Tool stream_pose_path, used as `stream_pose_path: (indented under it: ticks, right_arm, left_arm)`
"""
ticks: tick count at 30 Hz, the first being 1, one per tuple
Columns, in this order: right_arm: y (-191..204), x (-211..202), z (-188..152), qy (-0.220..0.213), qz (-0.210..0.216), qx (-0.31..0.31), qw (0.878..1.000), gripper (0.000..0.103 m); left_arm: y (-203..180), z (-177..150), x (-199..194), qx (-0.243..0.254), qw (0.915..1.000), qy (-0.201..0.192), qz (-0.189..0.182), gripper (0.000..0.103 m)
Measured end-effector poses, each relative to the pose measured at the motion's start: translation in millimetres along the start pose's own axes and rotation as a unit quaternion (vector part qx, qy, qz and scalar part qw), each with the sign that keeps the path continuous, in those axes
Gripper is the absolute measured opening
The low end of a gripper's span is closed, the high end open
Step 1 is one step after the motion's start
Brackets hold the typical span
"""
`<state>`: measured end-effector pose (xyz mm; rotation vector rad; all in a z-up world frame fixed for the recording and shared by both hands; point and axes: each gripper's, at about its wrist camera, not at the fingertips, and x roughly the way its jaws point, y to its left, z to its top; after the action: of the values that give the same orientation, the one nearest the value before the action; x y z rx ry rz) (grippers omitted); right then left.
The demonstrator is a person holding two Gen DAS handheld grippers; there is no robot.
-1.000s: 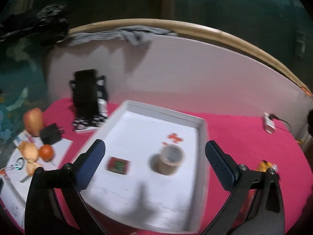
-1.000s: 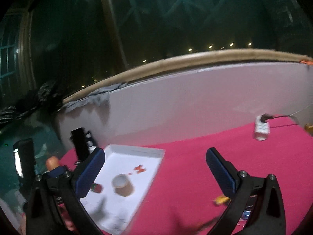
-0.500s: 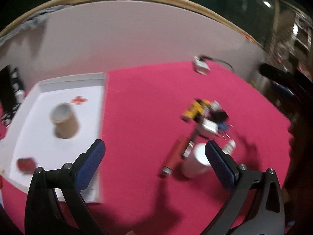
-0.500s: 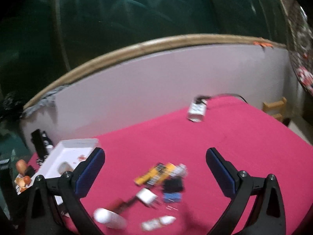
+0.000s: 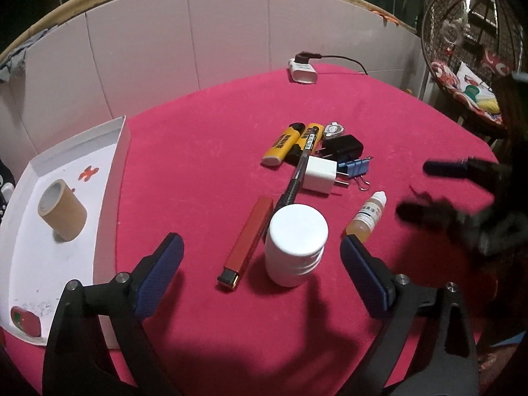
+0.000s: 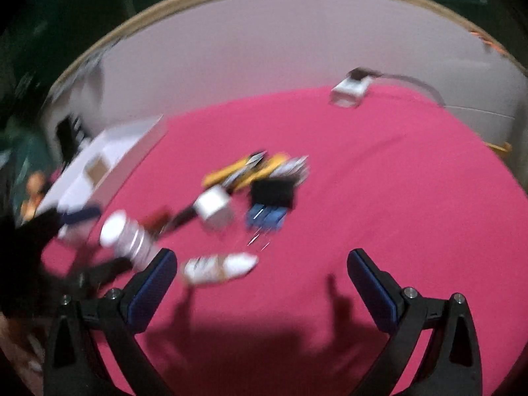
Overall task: Organize rigid objects
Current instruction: 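Move both grippers back to the remaining objects on the table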
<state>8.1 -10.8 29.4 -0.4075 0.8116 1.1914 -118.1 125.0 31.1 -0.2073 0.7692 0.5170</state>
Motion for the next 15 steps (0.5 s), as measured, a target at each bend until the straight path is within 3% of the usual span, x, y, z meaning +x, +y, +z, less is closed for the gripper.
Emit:
stream_pose_path:
  ticks: [4, 8, 12, 15]
  right_arm:
    - [14.7, 6.2, -4.3, 0.01, -0.001, -0.036, 0.999, 0.102]
    - [20.6, 14.7, -2.0, 0.021, 0.005, -0.056, 0.998, 0.096]
    - [25.0, 25.5, -0.4, 0.037, 0.017, -0.065, 0.997, 0.077]
    - [26.2, 33.0, -1.7, 0.042, 0.01, -0.074, 0.996, 0.073]
  left_arm:
    - [-1.9, -0.9, 4.0, 0.01, 0.9999, 0.003, 0.002, 0.093]
    - [-2.4, -0.4, 9.6, 0.022, 0.9997, 0.009, 0.005, 0.081]
    - [-3.6, 2.2, 13.9, 0.029, 0.9994, 0.013, 0.01, 0.074]
    - [-3.2, 2.0, 15.6, 0.029, 0.9994, 0.016, 0.005, 0.072]
